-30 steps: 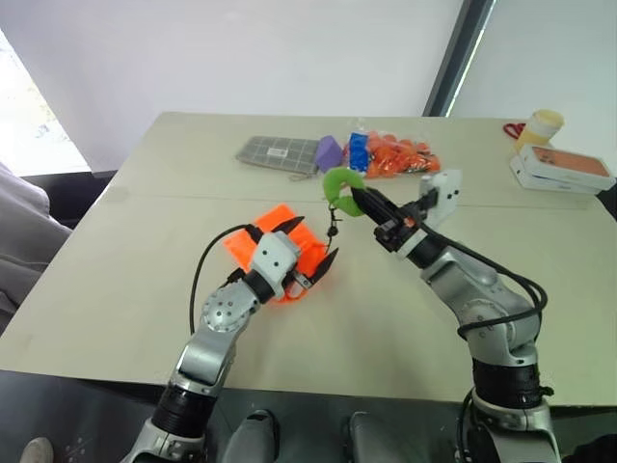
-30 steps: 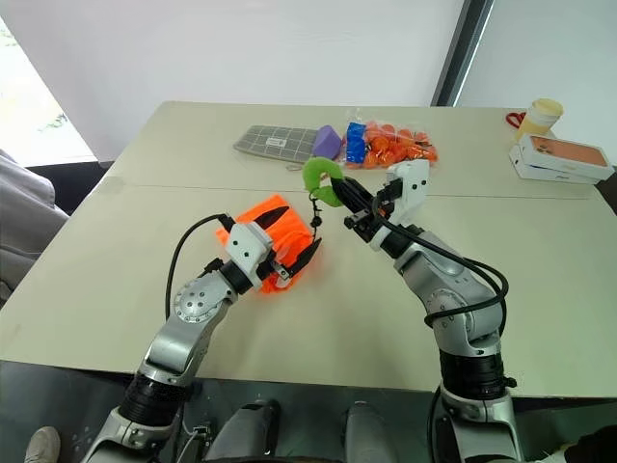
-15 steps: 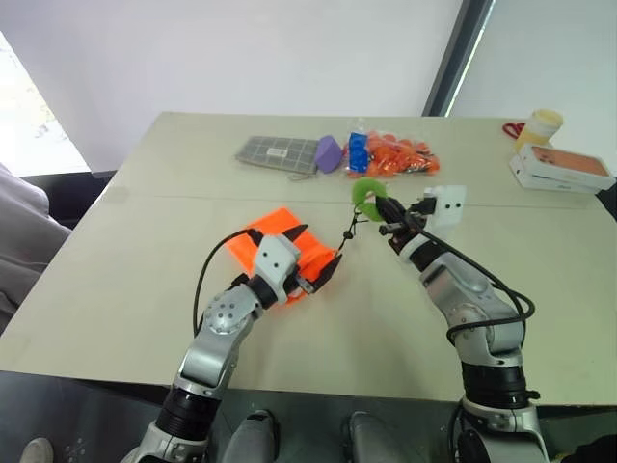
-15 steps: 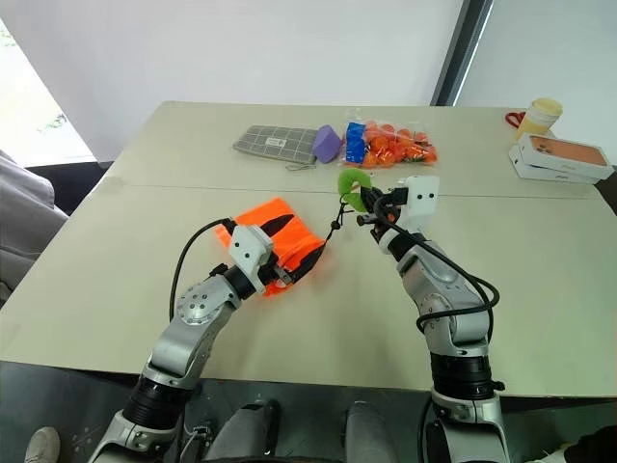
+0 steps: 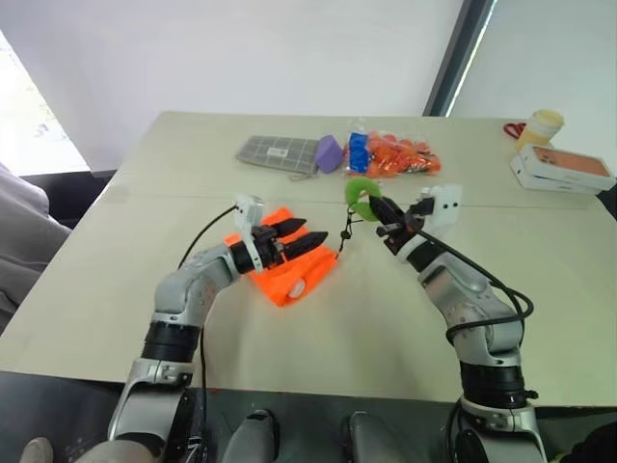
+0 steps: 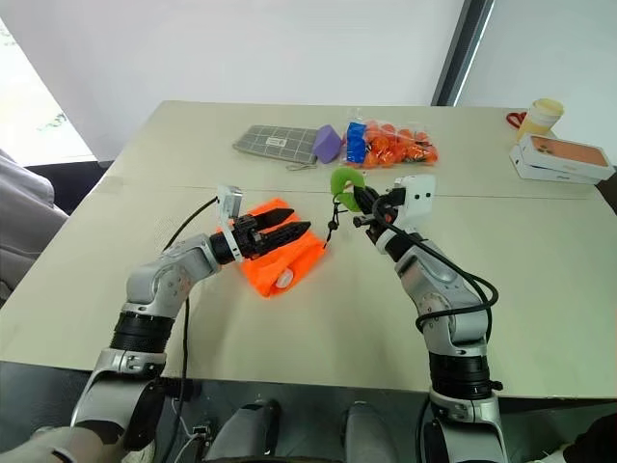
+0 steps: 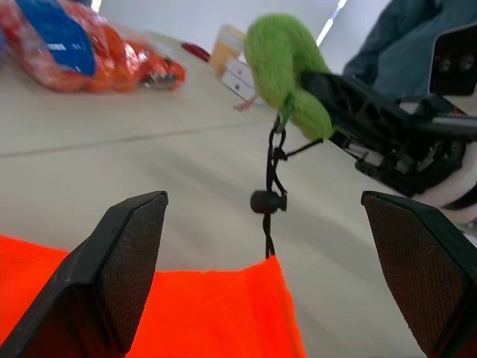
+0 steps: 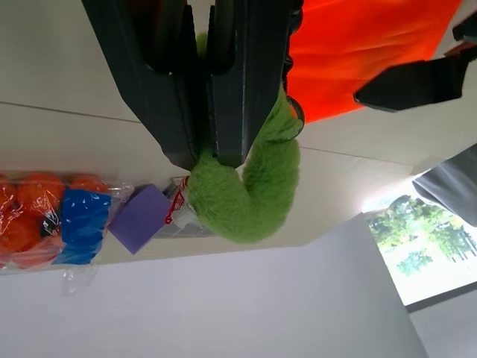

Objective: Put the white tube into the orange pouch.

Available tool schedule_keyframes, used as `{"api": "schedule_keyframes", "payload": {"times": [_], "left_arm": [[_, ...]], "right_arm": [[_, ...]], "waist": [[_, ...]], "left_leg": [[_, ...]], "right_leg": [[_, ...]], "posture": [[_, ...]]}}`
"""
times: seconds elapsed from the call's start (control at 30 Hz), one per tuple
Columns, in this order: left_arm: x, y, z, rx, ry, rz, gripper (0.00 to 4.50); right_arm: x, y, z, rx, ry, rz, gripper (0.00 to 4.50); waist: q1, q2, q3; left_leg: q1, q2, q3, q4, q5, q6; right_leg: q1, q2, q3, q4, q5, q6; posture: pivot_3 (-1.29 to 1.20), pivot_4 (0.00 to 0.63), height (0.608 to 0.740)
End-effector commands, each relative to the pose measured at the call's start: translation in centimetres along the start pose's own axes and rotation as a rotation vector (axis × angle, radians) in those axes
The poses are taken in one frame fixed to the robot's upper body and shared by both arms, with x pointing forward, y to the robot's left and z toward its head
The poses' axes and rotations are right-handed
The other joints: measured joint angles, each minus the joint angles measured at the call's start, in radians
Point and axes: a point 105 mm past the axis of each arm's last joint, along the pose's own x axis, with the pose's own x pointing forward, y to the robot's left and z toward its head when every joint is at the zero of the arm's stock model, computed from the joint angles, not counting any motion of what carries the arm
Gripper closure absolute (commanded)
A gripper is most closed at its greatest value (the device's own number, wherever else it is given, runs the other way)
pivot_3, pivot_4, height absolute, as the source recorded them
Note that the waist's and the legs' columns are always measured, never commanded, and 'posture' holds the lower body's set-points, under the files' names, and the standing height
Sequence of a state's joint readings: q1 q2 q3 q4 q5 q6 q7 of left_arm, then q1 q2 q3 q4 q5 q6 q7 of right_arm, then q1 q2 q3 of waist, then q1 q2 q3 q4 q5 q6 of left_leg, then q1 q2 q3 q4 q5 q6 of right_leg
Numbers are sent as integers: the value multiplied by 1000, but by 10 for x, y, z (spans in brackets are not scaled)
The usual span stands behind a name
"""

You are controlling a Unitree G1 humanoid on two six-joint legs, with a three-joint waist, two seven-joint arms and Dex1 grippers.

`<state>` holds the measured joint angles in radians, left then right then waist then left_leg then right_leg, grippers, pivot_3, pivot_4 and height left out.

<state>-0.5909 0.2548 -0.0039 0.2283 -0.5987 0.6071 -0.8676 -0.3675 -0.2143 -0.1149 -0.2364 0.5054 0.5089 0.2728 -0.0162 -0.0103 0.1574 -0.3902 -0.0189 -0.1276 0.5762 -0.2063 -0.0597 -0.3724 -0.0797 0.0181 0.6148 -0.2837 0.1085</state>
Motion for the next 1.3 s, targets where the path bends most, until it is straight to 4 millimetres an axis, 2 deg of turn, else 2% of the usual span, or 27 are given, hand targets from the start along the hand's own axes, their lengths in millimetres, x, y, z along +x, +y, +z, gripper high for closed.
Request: {"api": "schedule_keyframes", "payload": {"times": [0.03, 0.1, 0.37, 0.63, 0.67, 0.7, 0.83, 1.3], "left_arm": [[17, -3, 0, 4, 66, -83, 50], [26, 0, -7, 37, 114, -89, 50], [44, 3, -7, 49, 108, -106, 50], [45, 0, 4, 42, 59, -125, 50], [44, -1, 5, 34, 56, -130, 583], [44, -1, 3, 35, 65, -132, 879], [43, -2, -2, 42, 92, -135, 2889], [48, -4, -1, 38, 72, -129, 2889]], "right_arm": [[0, 14, 22, -27, -87, 50, 4500], [-1, 16, 22, -28, -89, 54, 4500], [-4, 14, 22, -33, -90, 39, 4500], [-4, 13, 19, -35, -81, 33, 4500], [-4, 13, 19, -34, -80, 34, 4500], [-4, 13, 18, -33, -79, 36, 4500], [-3, 14, 17, -33, -76, 40, 4500], [-4, 16, 15, -29, -72, 47, 4500]], "waist": [[2, 0, 0], [1, 0, 0], [-2, 0, 0], [-2, 0, 0], [-2, 0, 0], [-1, 0, 0], [0, 0, 0], [-1, 0, 0]], "left_leg": [[0, 0, 0, 0, 0, 0], [0, 0, 0, 0, 0, 0], [0, 0, 0, -1, 0, 0], [0, 0, 0, 0, 0, 0], [0, 0, 0, -1, 0, 0], [0, 0, 0, -1, 0, 0], [0, 0, 0, 0, 0, 0], [0, 0, 0, 0, 0, 0]], "right_leg": [[0, 0, 0, 0, 0, 0], [0, 0, 0, 0, 0, 0], [-1, 0, 0, 0, 0, 1], [-1, 0, 0, 0, 1, 1], [-1, 0, 0, 0, 1, 1], [-1, 0, 0, 0, 1, 1], [0, 0, 0, 0, 1, 1], [0, 0, 0, 0, 1, 1]], "posture": [[0, 150, 724], [0, 150, 724], [0, 150, 724], [0, 150, 724], [0, 150, 724], [0, 150, 724], [0, 150, 724], [0, 150, 724]]}}
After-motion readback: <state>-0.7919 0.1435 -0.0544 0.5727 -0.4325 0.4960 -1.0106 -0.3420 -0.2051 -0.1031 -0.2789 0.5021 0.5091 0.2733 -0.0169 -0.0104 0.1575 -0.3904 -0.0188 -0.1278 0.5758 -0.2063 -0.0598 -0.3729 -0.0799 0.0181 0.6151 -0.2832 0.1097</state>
